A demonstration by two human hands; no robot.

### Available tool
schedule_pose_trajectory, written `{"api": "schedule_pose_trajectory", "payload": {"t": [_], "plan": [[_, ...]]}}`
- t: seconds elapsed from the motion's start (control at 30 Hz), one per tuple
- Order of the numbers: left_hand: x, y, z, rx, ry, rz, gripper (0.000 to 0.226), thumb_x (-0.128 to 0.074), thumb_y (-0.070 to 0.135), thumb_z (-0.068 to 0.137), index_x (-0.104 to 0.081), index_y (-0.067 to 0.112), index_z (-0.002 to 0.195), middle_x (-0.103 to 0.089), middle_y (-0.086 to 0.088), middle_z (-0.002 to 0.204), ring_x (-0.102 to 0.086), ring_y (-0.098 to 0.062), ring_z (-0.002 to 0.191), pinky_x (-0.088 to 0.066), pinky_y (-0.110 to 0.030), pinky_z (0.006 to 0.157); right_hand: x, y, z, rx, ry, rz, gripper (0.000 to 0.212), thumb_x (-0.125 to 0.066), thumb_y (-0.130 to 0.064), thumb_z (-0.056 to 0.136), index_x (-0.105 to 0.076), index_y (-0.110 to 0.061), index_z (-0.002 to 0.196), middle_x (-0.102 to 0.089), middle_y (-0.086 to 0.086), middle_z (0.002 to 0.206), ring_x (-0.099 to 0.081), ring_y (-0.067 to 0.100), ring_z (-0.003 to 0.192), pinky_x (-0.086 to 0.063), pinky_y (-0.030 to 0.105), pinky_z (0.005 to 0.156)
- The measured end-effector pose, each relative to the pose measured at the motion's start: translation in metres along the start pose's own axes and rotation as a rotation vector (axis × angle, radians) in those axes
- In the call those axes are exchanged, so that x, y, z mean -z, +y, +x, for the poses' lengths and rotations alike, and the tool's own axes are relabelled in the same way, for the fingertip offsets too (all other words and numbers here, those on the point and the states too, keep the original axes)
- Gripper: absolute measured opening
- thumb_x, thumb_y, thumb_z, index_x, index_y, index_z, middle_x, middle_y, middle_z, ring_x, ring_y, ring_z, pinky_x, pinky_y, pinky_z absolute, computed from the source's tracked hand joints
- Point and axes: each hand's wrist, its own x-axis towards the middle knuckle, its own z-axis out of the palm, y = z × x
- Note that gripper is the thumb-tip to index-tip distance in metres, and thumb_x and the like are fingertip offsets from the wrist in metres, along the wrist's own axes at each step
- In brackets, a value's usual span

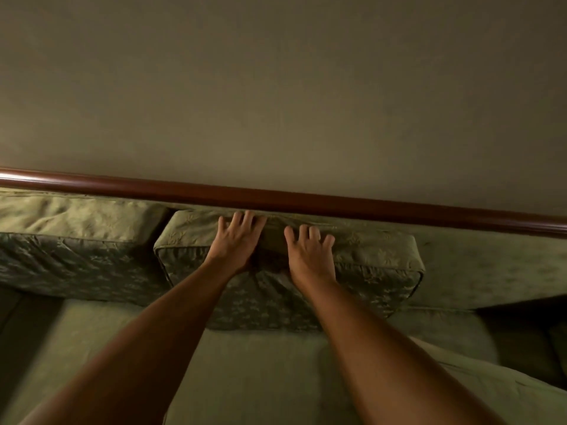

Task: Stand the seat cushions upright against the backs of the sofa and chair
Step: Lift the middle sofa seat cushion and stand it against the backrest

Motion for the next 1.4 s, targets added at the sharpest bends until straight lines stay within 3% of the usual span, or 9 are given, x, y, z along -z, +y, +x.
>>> {"api": "schedule_pose_trajectory", "payload": {"t": [0.13, 0.23, 0.3, 0.47, 0.7, 0.9, 1.1, 1.2, 1.4], "plan": [[-0.006, -0.001, 0.002, 0.001, 0.082, 0.103, 0.066, -0.076, 0.021, 0.078, -0.049, 0.017, 0.137, -0.055, -0.013, 0.124, -0.057, -0.032, 0.109, -0.051, -0.057, 0.086, 0.001, -0.002, 0.0, -0.012, 0.005, 0.021, 0.061, -0.051, -0.02, 0.096, -0.021, -0.017, 0.149, -0.037, 0.022, 0.14, -0.037, 0.04, 0.128, -0.036, 0.058, 0.098], [0.0, -0.002, -0.005, -0.019, -0.023, 0.074, 0.092, -0.079, 0.035, 0.074, -0.029, 0.017, 0.15, -0.043, -0.014, 0.137, -0.047, -0.033, 0.123, -0.044, -0.055, 0.098, 0.011, -0.001, -0.009, -0.013, -0.027, 0.049, 0.062, -0.052, -0.021, 0.096, -0.023, -0.017, 0.15, -0.034, 0.022, 0.144, -0.034, 0.041, 0.132, -0.034, 0.06, 0.104], [0.011, 0.003, -0.014, -0.028, -0.072, 0.042, 0.095, -0.075, 0.033, 0.079, -0.018, 0.017, 0.152, -0.035, -0.015, 0.144, -0.04, -0.033, 0.13, -0.04, -0.052, 0.104, 0.019, 0.001, -0.02, -0.008, -0.038, 0.08, 0.057, -0.047, -0.019, 0.099, -0.024, -0.015, 0.151, -0.032, 0.023, 0.147, -0.03, 0.041, 0.136, -0.031, 0.06, 0.107], [0.05, 0.036, -0.048, -0.048, -0.039, -0.091, 0.063, -0.059, 0.015, 0.088, -0.031, 0.015, 0.145, -0.041, -0.013, 0.139, -0.044, -0.03, 0.127, -0.045, -0.043, 0.099, 0.033, 0.005, -0.053, 0.01, -0.044, 0.094, 0.057, -0.056, -0.022, 0.097, -0.032, -0.012, 0.147, -0.032, 0.022, 0.15, -0.031, 0.038, 0.139, -0.032, 0.058, 0.11], [0.089, 0.072, -0.108, -0.046, -0.02, -0.127, 0.07, -0.069, 0.025, 0.084, -0.033, 0.015, 0.144, -0.042, -0.011, 0.141, -0.044, -0.026, 0.129, -0.045, -0.04, 0.104, 0.047, 0.011, -0.116, 0.013, 0.035, 0.129, 0.066, -0.064, -0.035, 0.091, -0.034, -0.016, 0.146, -0.034, 0.016, 0.15, -0.033, 0.035, 0.139, -0.033, 0.053, 0.111], [0.132, 0.102, -0.163, -0.093, 0.009, -0.134, 0.07, -0.068, 0.032, 0.085, -0.033, 0.015, 0.144, -0.041, -0.011, 0.142, -0.042, -0.027, 0.132, -0.042, -0.04, 0.104, 0.07, 0.023, -0.192, -0.039, 0.115, 0.152, 0.066, -0.064, -0.034, 0.091, -0.032, -0.014, 0.145, -0.038, 0.016, 0.147, -0.037, 0.034, 0.137, -0.036, 0.049, 0.109], [0.145, 0.177, -0.242, -0.235, 0.039, -0.151, 0.063, -0.064, 0.031, 0.088, -0.035, 0.016, 0.142, -0.041, -0.01, 0.14, -0.042, -0.027, 0.132, -0.043, -0.041, 0.102, 0.047, 0.043, -0.306, -0.226, 0.146, 0.204, 0.054, -0.056, -0.029, 0.095, -0.037, -0.012, 0.143, -0.045, 0.015, 0.141, -0.045, 0.032, 0.129, -0.041, 0.045, 0.1], [0.137, 0.22, -0.277, -0.299, 0.06, -0.139, 0.053, -0.064, 0.031, 0.087, -0.043, 0.017, 0.134, -0.046, -0.009, 0.131, -0.047, -0.027, 0.126, -0.046, -0.042, 0.097, 0.031, 0.052, -0.367, -0.312, 0.127, 0.29, 0.052, -0.054, -0.038, 0.094, -0.042, -0.016, 0.139, -0.049, 0.012, 0.136, -0.047, 0.03, 0.126, -0.042, 0.044, 0.097], [0.146, 0.337, -0.334, -0.513, 0.093, -0.084, 0.041, -0.059, 0.027, 0.089, -0.047, 0.016, 0.126, -0.05, -0.009, 0.125, -0.052, -0.028, 0.118, -0.048, -0.041, 0.092, 0.007, 0.106, -0.494, -0.531, 0.138, 0.364, 0.051, -0.056, -0.03, 0.094, -0.042, -0.018, 0.142, -0.046, 0.011, 0.141, -0.044, 0.028, 0.131, -0.041, 0.044, 0.104]]}}
